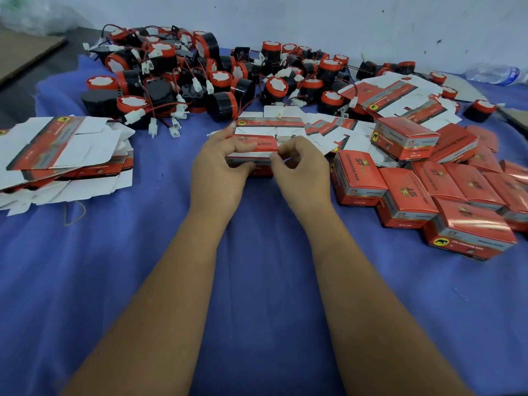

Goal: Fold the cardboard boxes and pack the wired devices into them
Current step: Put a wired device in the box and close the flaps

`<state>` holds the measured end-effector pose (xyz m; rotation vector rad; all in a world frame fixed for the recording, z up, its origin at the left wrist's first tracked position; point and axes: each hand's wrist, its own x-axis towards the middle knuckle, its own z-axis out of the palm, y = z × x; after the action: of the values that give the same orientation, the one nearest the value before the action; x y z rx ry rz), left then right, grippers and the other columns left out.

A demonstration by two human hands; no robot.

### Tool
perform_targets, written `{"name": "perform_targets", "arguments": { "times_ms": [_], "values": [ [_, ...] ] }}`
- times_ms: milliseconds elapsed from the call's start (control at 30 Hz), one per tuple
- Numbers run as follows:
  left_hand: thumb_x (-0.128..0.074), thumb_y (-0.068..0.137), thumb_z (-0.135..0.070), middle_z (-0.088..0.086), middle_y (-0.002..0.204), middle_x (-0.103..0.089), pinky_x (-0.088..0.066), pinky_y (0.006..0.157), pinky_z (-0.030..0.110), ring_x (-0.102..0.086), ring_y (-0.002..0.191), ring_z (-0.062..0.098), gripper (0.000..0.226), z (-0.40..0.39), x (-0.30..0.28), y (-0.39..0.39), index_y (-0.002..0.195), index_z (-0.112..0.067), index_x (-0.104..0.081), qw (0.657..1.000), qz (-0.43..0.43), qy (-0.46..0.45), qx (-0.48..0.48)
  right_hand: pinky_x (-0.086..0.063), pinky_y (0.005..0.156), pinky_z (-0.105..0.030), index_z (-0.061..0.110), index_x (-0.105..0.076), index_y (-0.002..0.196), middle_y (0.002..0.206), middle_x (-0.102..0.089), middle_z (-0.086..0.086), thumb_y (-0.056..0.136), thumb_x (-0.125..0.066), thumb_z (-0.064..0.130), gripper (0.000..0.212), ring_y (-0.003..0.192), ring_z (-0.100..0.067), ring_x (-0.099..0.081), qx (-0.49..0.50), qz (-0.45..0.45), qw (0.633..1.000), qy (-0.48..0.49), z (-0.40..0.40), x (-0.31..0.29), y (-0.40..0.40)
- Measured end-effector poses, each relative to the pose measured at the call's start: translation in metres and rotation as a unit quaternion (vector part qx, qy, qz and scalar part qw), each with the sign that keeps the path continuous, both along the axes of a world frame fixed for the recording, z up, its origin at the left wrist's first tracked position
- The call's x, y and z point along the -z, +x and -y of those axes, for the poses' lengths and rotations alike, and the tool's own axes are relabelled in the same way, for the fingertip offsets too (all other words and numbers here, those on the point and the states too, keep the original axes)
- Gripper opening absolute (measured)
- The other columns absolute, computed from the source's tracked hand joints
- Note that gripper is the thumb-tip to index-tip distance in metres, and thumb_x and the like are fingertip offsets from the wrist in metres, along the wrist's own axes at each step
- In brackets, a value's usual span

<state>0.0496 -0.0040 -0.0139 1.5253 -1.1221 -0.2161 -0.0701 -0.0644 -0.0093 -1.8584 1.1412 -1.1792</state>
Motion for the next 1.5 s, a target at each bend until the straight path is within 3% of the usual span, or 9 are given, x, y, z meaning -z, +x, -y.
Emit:
{"name": "perform_targets", "arguments": {
  "times_ms": [100,233,533,667,767,967,1067,1333,1500],
  "values": [
    [-0.072,0.087,-0.009,-0.003,0.148,-0.05,-0.008,0.123,0.036,-0.02,0.151,0.02,0.027,0.0,-0.002,-0.001,0.111,-0.022,-0.073,0.993,0.096,0.051,-0.04,-0.053,0.071,-0.031,0.026,-0.054,0.122,0.109,-0.058,0.007,0.083,-0.065,0.011,0.043,0.079,-0.009,-0.057,-0.033,-0.039,0.996,-0.067,-0.005,0.002,0.002],
    [-0.066,0.092,-0.013,-0.002,0.135,-0.062,0.006,0.12,0.032,-0.028,0.148,0.017,0.025,0.0,-0.002,-0.001,0.114,-0.023,-0.073,0.985,0.146,0.063,-0.061,-0.053,0.071,-0.042,0.014,-0.066,0.1,0.116,-0.051,0.003,0.079,-0.062,0.005,0.023,0.095,-0.012,-0.053,-0.027,-0.085,0.987,-0.132,-0.005,0.002,0.003],
    [-0.067,0.089,-0.012,-0.002,0.122,-0.069,-0.03,0.114,0.053,-0.058,0.122,0.021,0.02,0.0,-0.001,0.001,0.103,-0.022,-0.077,0.987,0.139,0.066,-0.052,-0.051,0.08,-0.042,0.007,-0.066,0.083,0.106,-0.057,0.006,0.076,-0.062,0.0,0.011,0.106,-0.017,-0.053,-0.025,-0.067,0.994,-0.08,-0.002,0.003,0.01],
    [-0.065,0.082,-0.002,0.002,0.106,-0.071,-0.051,0.088,0.044,-0.061,0.107,0.026,0.016,0.0,-0.002,-0.002,0.091,-0.011,-0.075,0.992,0.12,0.033,-0.013,-0.04,0.099,-0.022,0.011,-0.06,0.078,0.122,-0.059,0.004,0.078,-0.066,0.005,0.009,0.128,-0.01,-0.044,-0.054,-0.044,0.995,-0.076,-0.003,0.005,0.009],
    [-0.055,0.078,-0.012,-0.014,0.093,-0.067,-0.053,0.078,0.03,-0.061,0.094,0.008,0.021,-0.005,-0.005,-0.004,0.079,-0.026,-0.071,1.0,0.03,0.007,0.007,-0.033,0.09,-0.002,0.013,-0.057,0.081,0.098,-0.055,0.024,0.076,-0.069,0.006,0.015,0.117,0.007,-0.044,-0.08,0.012,0.996,-0.035,-0.004,0.004,0.005],
    [-0.053,0.087,-0.01,-0.012,0.107,-0.055,-0.042,0.078,0.006,-0.051,0.096,-0.01,0.024,-0.004,-0.003,-0.001,0.103,-0.025,-0.063,0.999,-0.03,-0.011,-0.043,-0.043,0.096,-0.026,0.021,-0.055,0.123,0.112,-0.044,0.008,0.072,-0.081,0.022,0.057,0.114,-0.016,-0.046,-0.091,-0.062,0.992,-0.057,-0.006,0.003,0.005],
    [-0.051,0.096,-0.019,-0.01,0.111,-0.059,-0.043,0.077,0.016,-0.055,0.097,0.004,0.025,-0.001,0.001,0.003,0.119,-0.027,-0.058,0.996,-0.046,0.058,-0.045,-0.043,0.096,-0.026,0.024,-0.059,0.122,0.112,-0.043,0.005,0.072,-0.081,0.029,0.055,0.114,-0.015,-0.045,-0.088,-0.095,0.989,-0.069,-0.009,0.004,0.006],
    [-0.041,0.103,-0.027,-0.015,0.079,-0.057,-0.042,0.062,0.019,-0.053,0.069,-0.002,0.022,-0.001,0.003,0.002,0.12,-0.031,-0.056,0.995,-0.044,0.093,-0.008,-0.047,0.081,-0.035,0.021,-0.057,0.124,0.116,-0.045,-0.004,0.076,-0.073,0.03,0.052,0.108,-0.022,-0.041,0.086,-0.152,0.968,-0.18,-0.013,-0.025,-0.015],
    [-0.048,0.098,-0.013,-0.001,0.119,-0.063,-0.038,0.077,0.026,-0.052,0.093,0.01,0.027,0.003,-0.001,0.0,0.114,-0.019,-0.068,0.98,0.069,0.188,0.003,-0.04,0.086,-0.034,0.015,-0.061,0.115,0.115,-0.05,-0.011,0.081,-0.072,0.041,0.044,0.108,-0.027,-0.044,0.312,-0.118,0.92,-0.206,-0.008,-0.048,-0.067]
  ]
}}
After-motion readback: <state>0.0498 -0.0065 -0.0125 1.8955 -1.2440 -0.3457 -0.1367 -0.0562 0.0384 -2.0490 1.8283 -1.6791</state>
